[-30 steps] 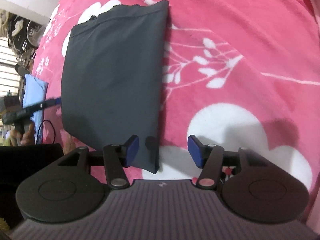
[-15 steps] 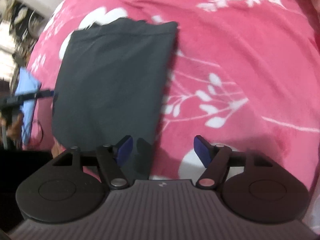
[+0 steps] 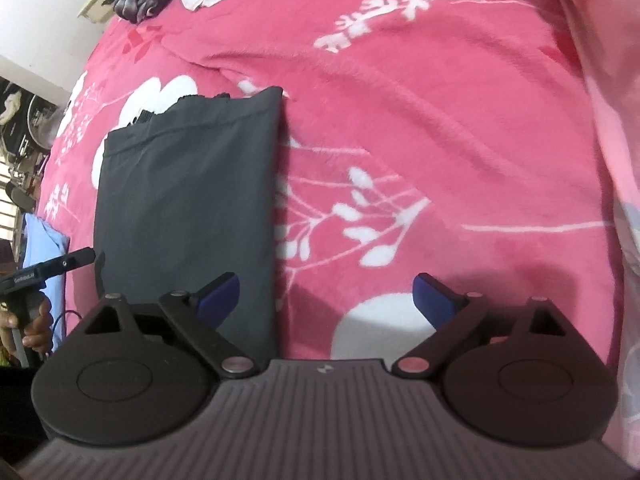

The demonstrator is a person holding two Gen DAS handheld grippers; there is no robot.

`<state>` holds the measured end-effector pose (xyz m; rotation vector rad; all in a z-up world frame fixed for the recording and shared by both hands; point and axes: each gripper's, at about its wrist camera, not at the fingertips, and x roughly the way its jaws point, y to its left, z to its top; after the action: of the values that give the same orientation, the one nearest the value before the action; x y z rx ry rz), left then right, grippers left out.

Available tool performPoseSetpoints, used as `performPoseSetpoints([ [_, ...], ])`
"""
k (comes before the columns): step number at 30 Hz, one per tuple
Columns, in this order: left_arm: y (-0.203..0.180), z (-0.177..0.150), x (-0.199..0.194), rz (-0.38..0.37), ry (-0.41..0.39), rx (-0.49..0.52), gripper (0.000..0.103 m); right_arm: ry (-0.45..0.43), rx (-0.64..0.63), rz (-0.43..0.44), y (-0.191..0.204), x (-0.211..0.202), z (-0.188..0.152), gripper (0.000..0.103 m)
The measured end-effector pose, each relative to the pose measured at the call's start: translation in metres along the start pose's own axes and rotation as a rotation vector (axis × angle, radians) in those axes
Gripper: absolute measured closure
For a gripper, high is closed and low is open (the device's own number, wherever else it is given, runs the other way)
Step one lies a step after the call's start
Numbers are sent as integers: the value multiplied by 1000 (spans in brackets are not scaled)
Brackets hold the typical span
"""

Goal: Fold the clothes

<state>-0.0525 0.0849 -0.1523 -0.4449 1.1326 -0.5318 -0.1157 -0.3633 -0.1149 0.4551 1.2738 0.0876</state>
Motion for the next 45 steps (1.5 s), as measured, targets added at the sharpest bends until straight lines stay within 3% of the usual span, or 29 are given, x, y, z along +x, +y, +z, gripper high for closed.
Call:
performPoseSetpoints([
  [7,3,-2,-2,3,-2,-12,37,23,-37,5,7,5,-7,6],
  [18,6,-1,-2,8,-4,-23,37,80,-56,110,7,13,-12,6],
  [45,12,7,2,-2,11,-20,36,75,-59,97,6,14,-14,7],
])
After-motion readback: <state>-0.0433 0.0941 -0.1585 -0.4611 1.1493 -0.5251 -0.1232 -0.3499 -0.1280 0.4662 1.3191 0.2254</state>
